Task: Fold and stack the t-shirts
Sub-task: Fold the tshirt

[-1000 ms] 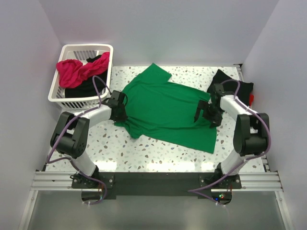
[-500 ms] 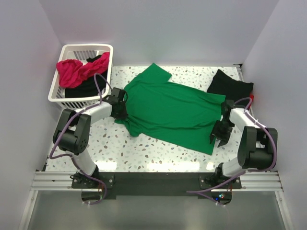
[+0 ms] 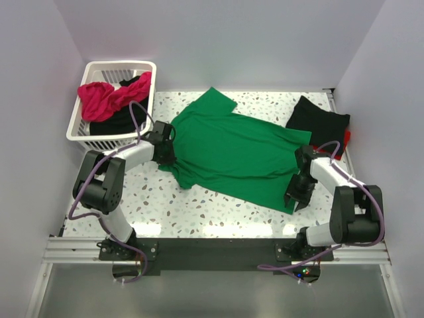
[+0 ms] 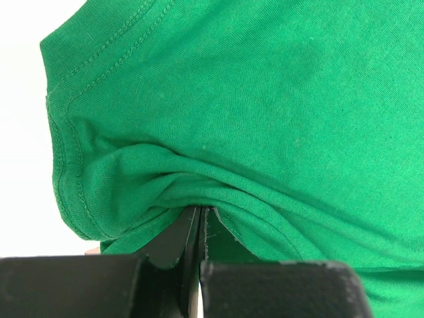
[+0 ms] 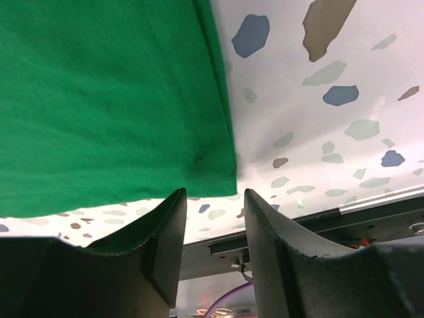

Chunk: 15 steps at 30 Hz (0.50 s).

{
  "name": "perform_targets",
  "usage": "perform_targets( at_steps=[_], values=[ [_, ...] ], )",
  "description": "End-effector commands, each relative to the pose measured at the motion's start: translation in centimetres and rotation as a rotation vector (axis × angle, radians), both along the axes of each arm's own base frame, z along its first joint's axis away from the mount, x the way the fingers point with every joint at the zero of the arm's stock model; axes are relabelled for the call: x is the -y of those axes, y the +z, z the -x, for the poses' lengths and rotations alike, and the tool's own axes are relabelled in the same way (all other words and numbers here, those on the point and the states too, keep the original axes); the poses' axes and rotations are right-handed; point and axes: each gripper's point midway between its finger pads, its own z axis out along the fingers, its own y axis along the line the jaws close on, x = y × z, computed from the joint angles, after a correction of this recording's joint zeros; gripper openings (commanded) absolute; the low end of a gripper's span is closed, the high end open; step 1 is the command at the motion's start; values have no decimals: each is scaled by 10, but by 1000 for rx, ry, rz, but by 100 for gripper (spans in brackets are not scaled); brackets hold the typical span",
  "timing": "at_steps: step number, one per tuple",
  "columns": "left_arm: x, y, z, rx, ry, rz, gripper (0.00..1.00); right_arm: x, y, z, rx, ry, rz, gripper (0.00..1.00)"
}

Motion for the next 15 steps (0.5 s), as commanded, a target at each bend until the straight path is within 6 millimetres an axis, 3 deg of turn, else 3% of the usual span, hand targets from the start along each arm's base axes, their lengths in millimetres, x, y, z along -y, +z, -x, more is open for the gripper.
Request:
perform_targets(
  at_steps=[1, 15],
  values=[
    [-1, 11, -1, 18, -13, 13, 0, 3, 7, -2, 44, -36, 48, 43],
    [-2, 16, 3, 24, -3, 17, 0, -1, -11, -3, 31, -19, 76, 34]
  ],
)
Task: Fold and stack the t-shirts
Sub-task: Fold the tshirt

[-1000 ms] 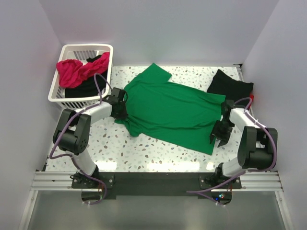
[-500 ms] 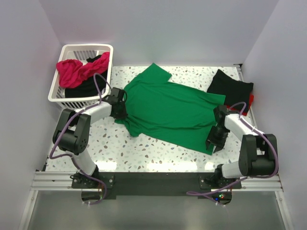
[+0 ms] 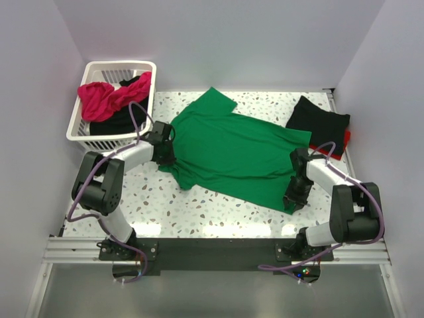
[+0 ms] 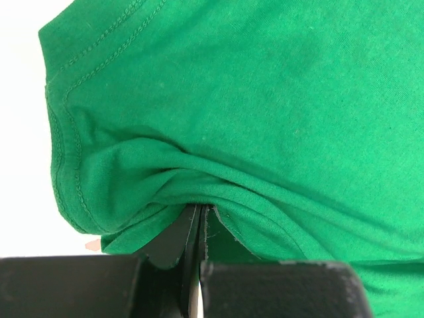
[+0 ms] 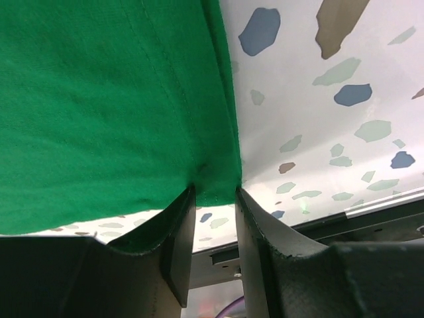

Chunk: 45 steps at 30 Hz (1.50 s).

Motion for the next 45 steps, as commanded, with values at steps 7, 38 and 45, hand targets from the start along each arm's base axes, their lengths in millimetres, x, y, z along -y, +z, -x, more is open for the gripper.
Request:
perform_targets(
  at_steps=[7, 38, 45],
  values=[
    [-3, 18, -1, 40, 18, 17, 0, 8, -4, -5, 22, -28, 72, 38],
    [-16, 66, 67, -38, -13, 30, 0, -23, 36, 31, -174, 136, -167, 0],
    [-23, 72, 109, -143, 24, 42, 0, -28, 50, 45, -213, 162, -196, 0]
  ],
)
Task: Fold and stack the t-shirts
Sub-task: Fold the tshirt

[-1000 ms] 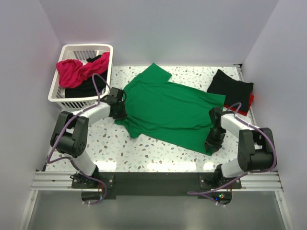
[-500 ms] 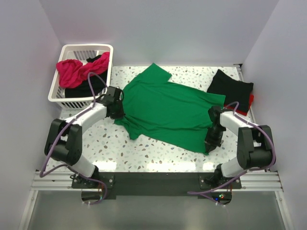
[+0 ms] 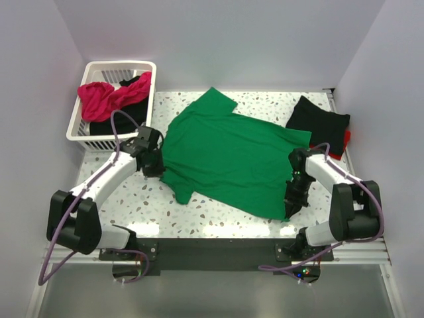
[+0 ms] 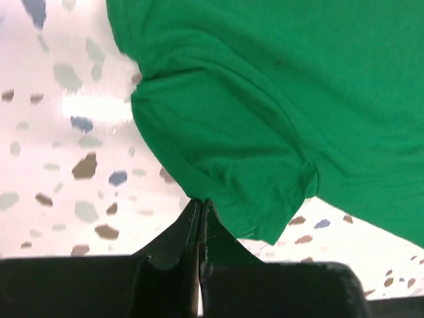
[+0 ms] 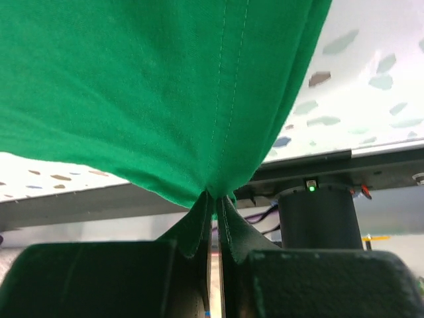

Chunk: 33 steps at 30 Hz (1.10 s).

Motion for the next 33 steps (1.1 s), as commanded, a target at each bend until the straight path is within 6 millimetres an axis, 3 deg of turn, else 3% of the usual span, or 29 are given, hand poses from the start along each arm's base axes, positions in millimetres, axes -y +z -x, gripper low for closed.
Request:
perform_targets(
  at_steps=[1, 11, 13, 20, 25, 30, 33],
  values=[
    [-6, 11, 27, -60, 33, 18, 0, -6, 22, 3, 2, 24, -34, 0],
    [-20, 28, 67, -94, 79, 4, 0, -12, 30, 23, -25, 31, -57, 0],
    [-24, 28, 77, -105, 92, -3, 0, -11, 27, 32, -49, 29, -60, 0],
    [-26, 24, 97, -125, 104, 12, 0, -12, 30, 36, -31, 23, -54, 0],
    [-15, 35, 75, -62, 86, 44, 0, -14, 31, 30, 13, 7, -55, 0],
    [-3, 55, 33, 32, 42, 57, 0, -19, 19, 28, 7, -3, -80, 0],
    [5, 55, 9, 45, 18, 55, 0, -21, 11, 22, 0, -1, -88, 0]
  ],
)
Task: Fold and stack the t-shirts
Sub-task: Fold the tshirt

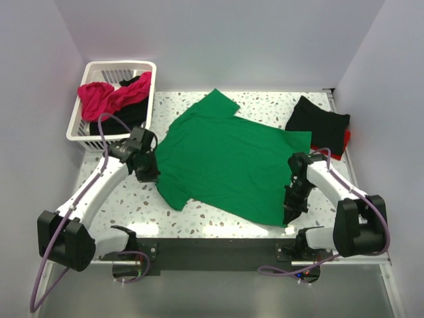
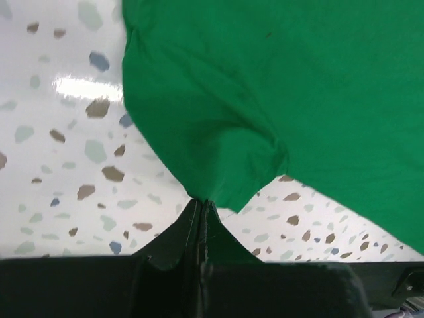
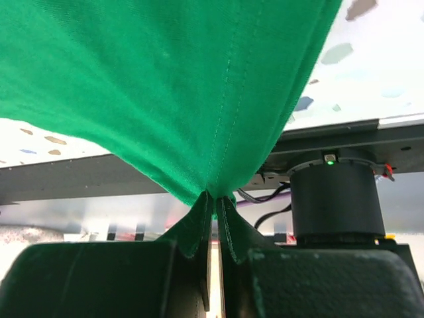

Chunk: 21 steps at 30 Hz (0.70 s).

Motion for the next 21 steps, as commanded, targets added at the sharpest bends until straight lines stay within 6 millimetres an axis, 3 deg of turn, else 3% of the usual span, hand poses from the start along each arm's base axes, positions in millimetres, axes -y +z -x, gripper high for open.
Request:
perform_targets(
  at_steps=[1, 17, 21],
  values=[
    [17, 21, -46, 124, -58, 32, 0, -9, -8, -7, -9, -14, -34, 0],
    [61, 49, -150, 234, -238, 39, 0, -12, -1, -64, 85, -126, -113, 0],
    [67, 45, -170, 228, -270, 20, 0, -12, -1, -74, 93, -157, -160, 0]
  ],
)
